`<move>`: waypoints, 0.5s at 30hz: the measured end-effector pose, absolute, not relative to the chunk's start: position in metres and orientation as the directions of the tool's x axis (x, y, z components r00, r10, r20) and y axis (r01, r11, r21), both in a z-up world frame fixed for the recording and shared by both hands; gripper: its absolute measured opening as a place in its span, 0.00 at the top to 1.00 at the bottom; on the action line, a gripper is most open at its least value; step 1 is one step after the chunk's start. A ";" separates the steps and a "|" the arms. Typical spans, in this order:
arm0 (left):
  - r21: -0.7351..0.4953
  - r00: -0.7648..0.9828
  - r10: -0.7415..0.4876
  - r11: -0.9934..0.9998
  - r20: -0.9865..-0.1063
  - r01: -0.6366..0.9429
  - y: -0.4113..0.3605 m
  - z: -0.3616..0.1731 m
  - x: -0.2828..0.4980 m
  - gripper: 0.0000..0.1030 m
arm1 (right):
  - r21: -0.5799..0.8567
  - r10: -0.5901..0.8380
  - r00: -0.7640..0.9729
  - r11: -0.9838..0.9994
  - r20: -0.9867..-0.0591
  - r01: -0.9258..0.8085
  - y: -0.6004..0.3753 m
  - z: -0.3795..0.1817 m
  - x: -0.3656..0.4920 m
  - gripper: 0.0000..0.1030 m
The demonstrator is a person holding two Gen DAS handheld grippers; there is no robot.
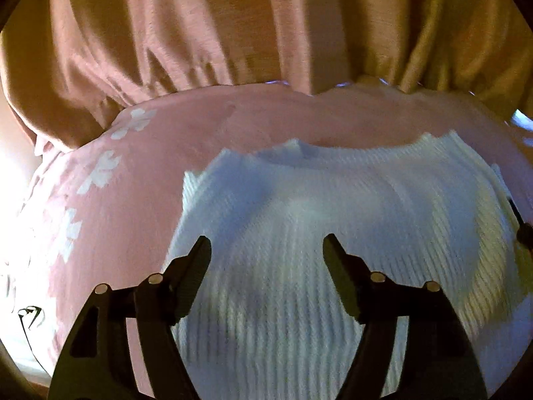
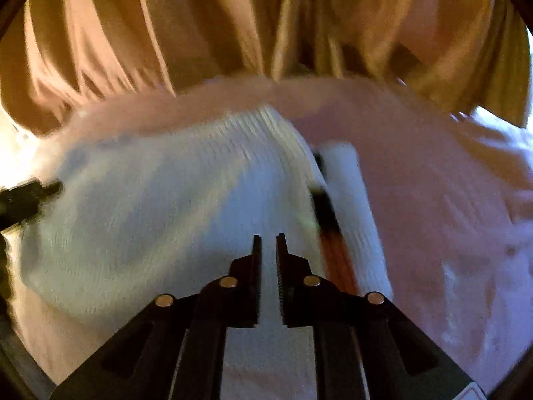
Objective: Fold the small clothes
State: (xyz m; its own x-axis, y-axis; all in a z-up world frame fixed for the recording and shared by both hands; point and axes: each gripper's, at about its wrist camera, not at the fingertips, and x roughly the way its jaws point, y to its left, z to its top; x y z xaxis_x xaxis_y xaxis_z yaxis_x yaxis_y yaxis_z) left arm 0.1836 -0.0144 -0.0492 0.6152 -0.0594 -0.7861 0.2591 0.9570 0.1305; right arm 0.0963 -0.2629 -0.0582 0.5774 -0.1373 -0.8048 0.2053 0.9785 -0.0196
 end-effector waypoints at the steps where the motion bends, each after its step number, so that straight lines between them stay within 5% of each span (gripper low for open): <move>1: 0.128 0.612 -0.064 0.956 -0.788 0.264 -0.017 -0.049 0.175 0.33 | -0.100 -0.207 0.536 0.970 -0.819 0.222 -0.265 -0.070 0.090 0.90; 15: 0.101 0.549 -0.063 0.960 -0.833 0.263 -0.017 -0.068 0.118 0.33 | -0.020 -0.156 0.525 0.967 -0.837 0.254 -0.269 -0.070 0.054 0.84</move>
State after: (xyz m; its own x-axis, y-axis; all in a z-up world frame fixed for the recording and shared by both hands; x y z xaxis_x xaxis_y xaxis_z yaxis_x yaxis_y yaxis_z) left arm 0.1180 -0.0170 -0.0682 0.5495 -0.0628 -0.8332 0.2627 0.9596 0.1010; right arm 0.0539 -0.2694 -0.0702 0.5250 -0.1556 -0.8368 0.2541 0.9670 -0.0203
